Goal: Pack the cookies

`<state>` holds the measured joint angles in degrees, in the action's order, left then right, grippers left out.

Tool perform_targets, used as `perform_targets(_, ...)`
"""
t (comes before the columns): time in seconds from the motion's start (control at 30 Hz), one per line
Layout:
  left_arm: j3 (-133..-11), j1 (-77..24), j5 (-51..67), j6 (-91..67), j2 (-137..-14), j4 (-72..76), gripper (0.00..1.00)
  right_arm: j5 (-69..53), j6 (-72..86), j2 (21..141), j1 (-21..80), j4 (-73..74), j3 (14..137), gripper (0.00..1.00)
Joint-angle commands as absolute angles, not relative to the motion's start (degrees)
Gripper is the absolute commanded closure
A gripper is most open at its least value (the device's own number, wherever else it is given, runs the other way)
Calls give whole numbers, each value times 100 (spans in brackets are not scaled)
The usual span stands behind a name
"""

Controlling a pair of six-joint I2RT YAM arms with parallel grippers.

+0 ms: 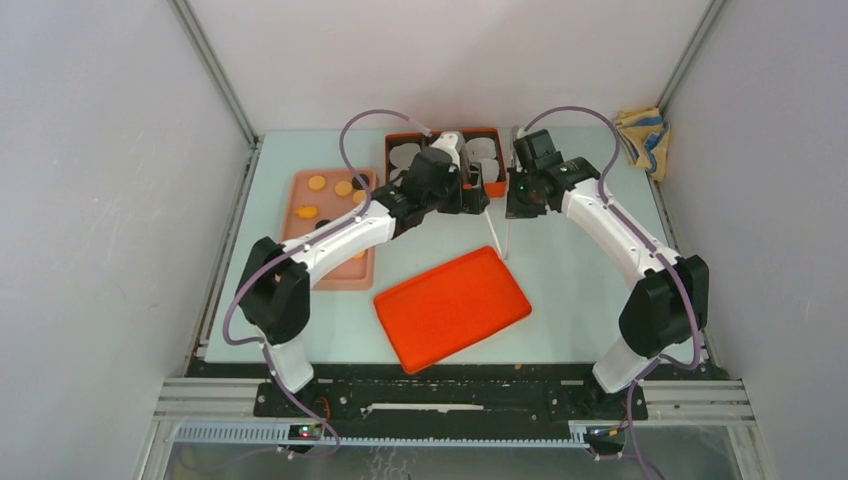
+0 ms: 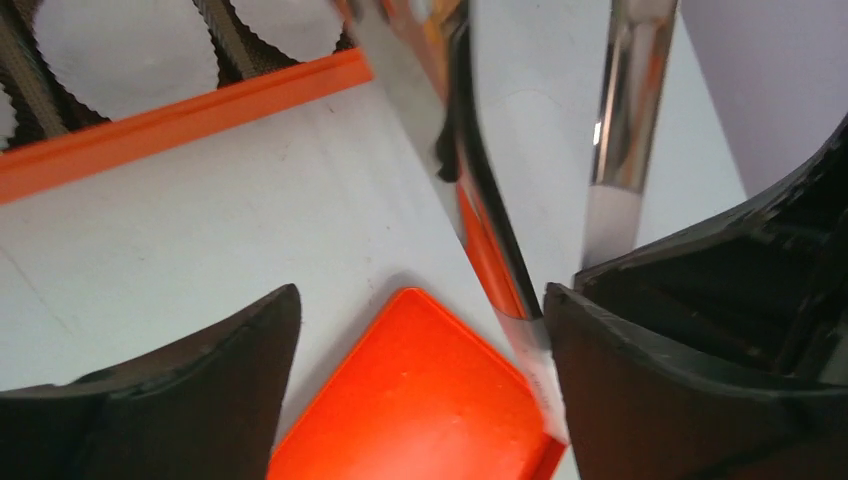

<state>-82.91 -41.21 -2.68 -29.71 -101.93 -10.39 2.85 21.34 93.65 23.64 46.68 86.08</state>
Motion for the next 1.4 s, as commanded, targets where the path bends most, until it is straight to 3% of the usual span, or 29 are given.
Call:
perform_targets(0.0, -8662, -3885, 167, -2057, -10036, -2000, 0, 736, 1822, 9182, 1941, 4500, 8877, 100)
perform_targets(0.2, -8913, -3893, 369, -2057, -9439, -1921, 0, 624, 1698, 9504, 1634, 4628, 9051, 100)
perform_targets(0.4, -7872, -3883, -114, -1975, -8571, -1865, 0, 306, 1238, 9784, 623, 5166, 9152, 100)
perform_targets(0.5, -7505, -3863, 276, -1860, -8385, -1529, 0, 109, 1140, 9859, 328, 5114, 8977, 100)
perform_targets(0.93, -6967, -3868, -446, -2032, -8395, -1634, 0, -550, 572, 11411, 37, 5712, 8806, 100)
perform_targets(1.13, -6695, -3871, -896, -2070, -8259, -1689, 0, -286, 626, 11775, 35, 5777, 8560, 99)
perform_targets(1.23, -6570, -3868, -1185, -2093, -8213, -1759, 0, 67, 711, 11733, 37, 5812, 8525, 81)
perform_targets(1.37, -6313, -3876, -1021, -2159, -8200, -1703, 0, 339, 810, 11270, 37, 5691, 8465, 47)
